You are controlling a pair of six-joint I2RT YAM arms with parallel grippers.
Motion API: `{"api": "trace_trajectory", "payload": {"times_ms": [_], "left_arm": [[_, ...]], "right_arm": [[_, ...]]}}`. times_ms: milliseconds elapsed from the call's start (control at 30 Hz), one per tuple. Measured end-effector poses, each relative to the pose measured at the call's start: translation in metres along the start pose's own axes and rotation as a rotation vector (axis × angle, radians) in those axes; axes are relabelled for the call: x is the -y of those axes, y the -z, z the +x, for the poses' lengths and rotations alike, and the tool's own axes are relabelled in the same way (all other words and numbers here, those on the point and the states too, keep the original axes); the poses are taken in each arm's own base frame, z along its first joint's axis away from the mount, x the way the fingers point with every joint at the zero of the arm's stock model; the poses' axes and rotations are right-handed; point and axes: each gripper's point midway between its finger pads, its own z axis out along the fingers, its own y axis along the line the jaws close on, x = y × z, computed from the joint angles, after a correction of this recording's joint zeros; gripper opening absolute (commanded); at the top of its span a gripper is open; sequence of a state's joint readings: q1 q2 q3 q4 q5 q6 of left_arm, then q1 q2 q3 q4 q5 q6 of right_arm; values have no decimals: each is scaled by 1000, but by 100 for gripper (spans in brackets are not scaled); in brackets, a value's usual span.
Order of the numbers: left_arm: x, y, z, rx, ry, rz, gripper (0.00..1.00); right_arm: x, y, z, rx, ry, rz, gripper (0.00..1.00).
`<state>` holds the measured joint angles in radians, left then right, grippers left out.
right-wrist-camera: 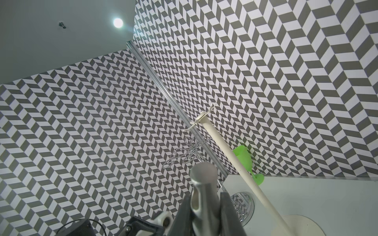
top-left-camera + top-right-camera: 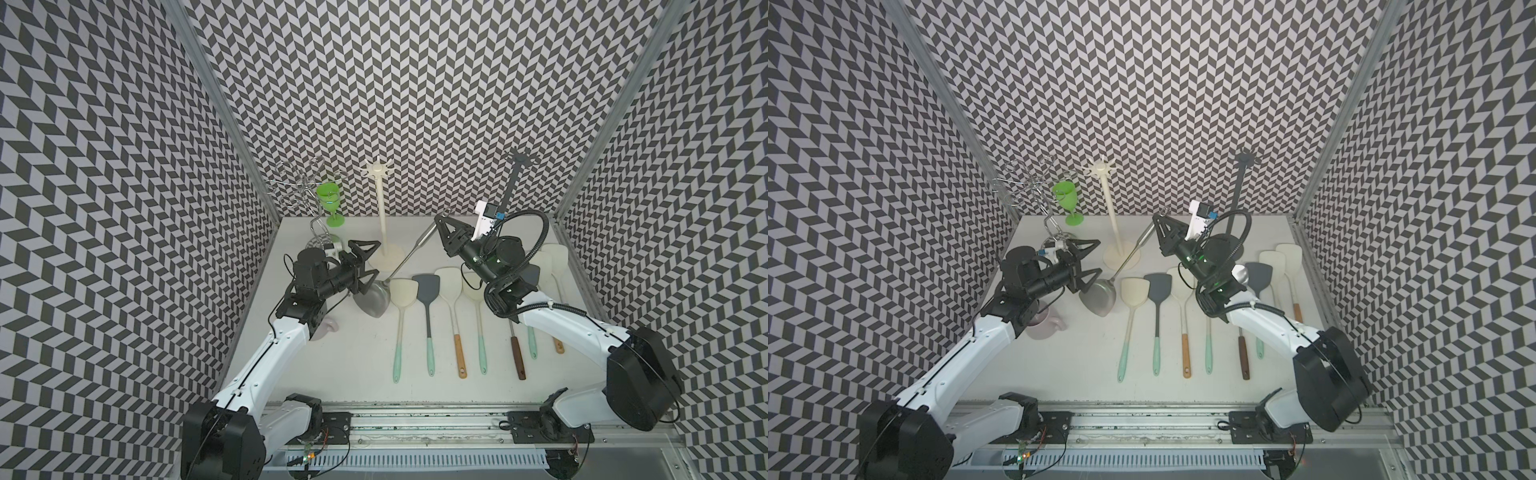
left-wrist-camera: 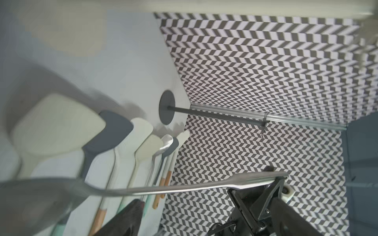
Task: Take the spatula off the kitchen utensil rack
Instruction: Place the spatula at the center of the board.
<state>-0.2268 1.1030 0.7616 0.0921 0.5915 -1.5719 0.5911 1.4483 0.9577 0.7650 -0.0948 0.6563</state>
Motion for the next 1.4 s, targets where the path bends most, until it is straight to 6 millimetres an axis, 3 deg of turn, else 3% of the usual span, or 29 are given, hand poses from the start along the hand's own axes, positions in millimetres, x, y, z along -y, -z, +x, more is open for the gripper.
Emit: {"api": "trace_trajectory", "payload": {"times_ms": [100,300,467,700,900,1000,1167,1333,1400], "left_arm": [[-20,5,1,17,145,-20,99],[-7,10,4,38,257,33,99],[-8,-1,16,18,319,31,97],[-30,-24,20,12,381,-44,90],[-40,-32,9,42,414,-63,52],[-39,-31,0,67,424,-55,47],[-37,-26,-15,106,423,-38,13],[-16,-20,-38,157,424,20,0],[-12,-22,-40,156,416,23,0]], "right_arm": [[-2,1,2,24,0,-2,0],[-14,3,3,72,13,-19,0],[-20,2,8,107,17,-32,0],[-26,0,22,104,27,-36,0],[-29,4,25,116,41,-43,0],[-27,8,26,116,45,-41,0],[-28,17,26,117,49,-42,0],[-29,27,35,91,49,-47,0],[-31,32,36,88,51,-52,0]]}}
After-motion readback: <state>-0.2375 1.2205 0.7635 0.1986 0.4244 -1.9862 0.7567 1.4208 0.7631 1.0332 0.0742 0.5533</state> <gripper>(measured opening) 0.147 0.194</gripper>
